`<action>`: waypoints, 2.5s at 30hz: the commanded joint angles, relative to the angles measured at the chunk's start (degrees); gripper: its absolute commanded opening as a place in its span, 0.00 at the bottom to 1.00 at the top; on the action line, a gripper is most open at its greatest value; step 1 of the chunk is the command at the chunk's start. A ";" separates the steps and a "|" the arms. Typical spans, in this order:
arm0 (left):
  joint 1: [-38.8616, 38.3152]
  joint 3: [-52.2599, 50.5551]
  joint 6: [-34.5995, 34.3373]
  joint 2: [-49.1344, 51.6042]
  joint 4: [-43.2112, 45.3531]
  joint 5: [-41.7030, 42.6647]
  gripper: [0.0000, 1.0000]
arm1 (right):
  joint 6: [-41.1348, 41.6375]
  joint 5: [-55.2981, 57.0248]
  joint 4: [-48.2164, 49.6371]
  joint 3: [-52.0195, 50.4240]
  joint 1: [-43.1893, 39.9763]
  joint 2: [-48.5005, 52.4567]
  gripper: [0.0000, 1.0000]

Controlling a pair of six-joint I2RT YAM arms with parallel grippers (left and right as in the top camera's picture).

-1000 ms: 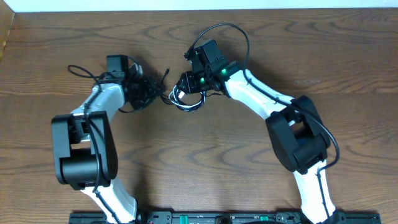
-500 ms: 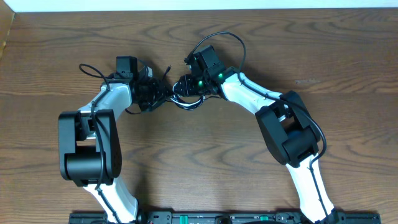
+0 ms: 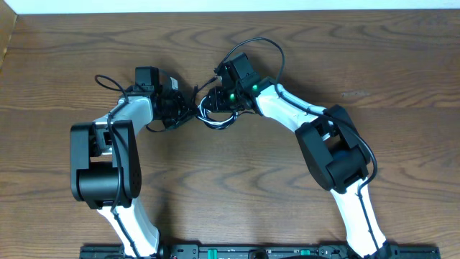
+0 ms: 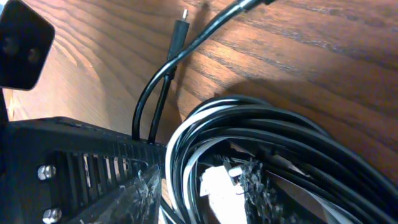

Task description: Untangle cables

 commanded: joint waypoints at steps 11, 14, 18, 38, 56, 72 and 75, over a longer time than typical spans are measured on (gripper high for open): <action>0.44 -0.68 11.32 -5.95 -1.22 -0.66 0.07 | 7.39 -7.82 4.81 0.44 -2.84 1.29 0.45; 0.44 -0.68 11.32 -5.95 -1.20 -0.50 0.07 | 7.89 -8.85 6.23 0.44 -2.80 1.29 0.49; -0.20 -0.68 15.32 -5.95 -0.52 4.87 0.08 | 12.94 -8.81 7.04 0.44 -2.54 1.29 0.45; -0.59 -0.68 23.54 -5.95 -0.04 14.47 0.07 | 24.13 -3.54 6.86 0.44 -2.62 1.29 0.14; -0.52 -0.68 24.61 -6.29 -0.11 14.43 0.07 | 23.67 -8.57 7.28 0.44 -5.60 1.16 0.42; 1.75 -0.68 40.28 -10.71 -3.41 30.82 0.07 | 27.32 -3.67 8.28 0.44 -4.94 1.18 0.46; 3.08 -0.68 38.75 -12.20 -4.66 22.71 0.08 | 24.76 -1.11 5.38 0.44 -5.22 1.18 0.46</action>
